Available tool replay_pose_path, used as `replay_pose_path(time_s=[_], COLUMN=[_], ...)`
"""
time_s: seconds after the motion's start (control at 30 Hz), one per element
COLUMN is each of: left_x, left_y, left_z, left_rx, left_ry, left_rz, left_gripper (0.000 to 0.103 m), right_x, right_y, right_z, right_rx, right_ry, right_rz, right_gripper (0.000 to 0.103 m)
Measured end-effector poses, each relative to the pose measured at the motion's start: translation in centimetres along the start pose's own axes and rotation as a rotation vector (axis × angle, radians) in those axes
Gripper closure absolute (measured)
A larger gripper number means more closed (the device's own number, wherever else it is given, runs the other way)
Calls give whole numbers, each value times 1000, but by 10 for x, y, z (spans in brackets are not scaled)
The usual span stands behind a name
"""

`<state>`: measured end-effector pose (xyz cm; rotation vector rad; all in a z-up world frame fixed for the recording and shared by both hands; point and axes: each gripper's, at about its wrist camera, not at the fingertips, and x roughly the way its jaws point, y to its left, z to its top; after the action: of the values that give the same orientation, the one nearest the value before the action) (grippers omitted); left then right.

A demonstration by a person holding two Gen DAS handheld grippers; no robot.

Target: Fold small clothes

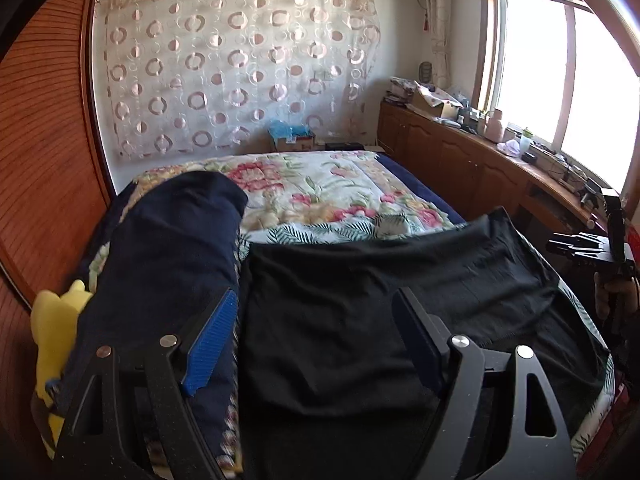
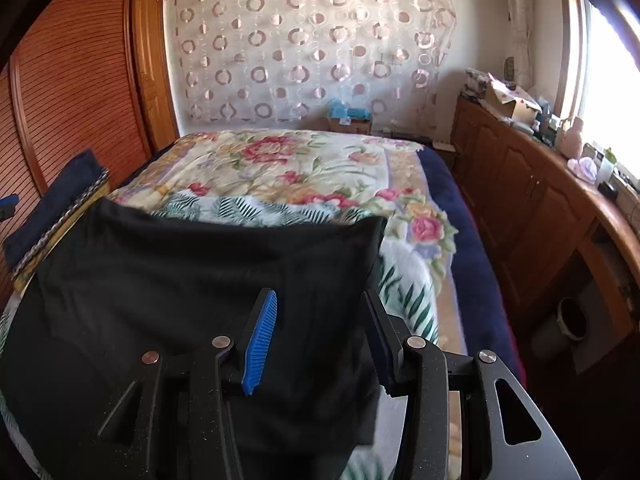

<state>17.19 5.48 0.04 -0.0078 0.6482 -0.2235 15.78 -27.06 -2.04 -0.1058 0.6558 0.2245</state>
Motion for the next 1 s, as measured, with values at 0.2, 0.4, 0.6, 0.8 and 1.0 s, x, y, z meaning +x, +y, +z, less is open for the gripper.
replay_pose_path(time_s=[0.2, 0.4, 0.6, 0.8, 1.0], left_x=[-2, 11, 28, 38, 48], left_y=[-16, -25, -29, -28, -26], left_z=[-29, -58, -79, -90, -97], left_rx=[17, 18, 27, 28, 11], left_ry=[44, 104, 173, 228, 264], left_rz=[-21, -39, -16, 8, 15], left_gripper=[23, 23, 23, 23, 23], right_x=[-17, -18, -16, -8, 1], right_y=[6, 2, -2, -11, -22], right_z=[-32, -41, -37, -41, -32], right_rx=[31, 37, 52, 90, 142], right_ry=[39, 90, 113, 126, 122], right_rz=[43, 58, 72, 84, 66], right_gripper=[57, 57, 57, 57, 55])
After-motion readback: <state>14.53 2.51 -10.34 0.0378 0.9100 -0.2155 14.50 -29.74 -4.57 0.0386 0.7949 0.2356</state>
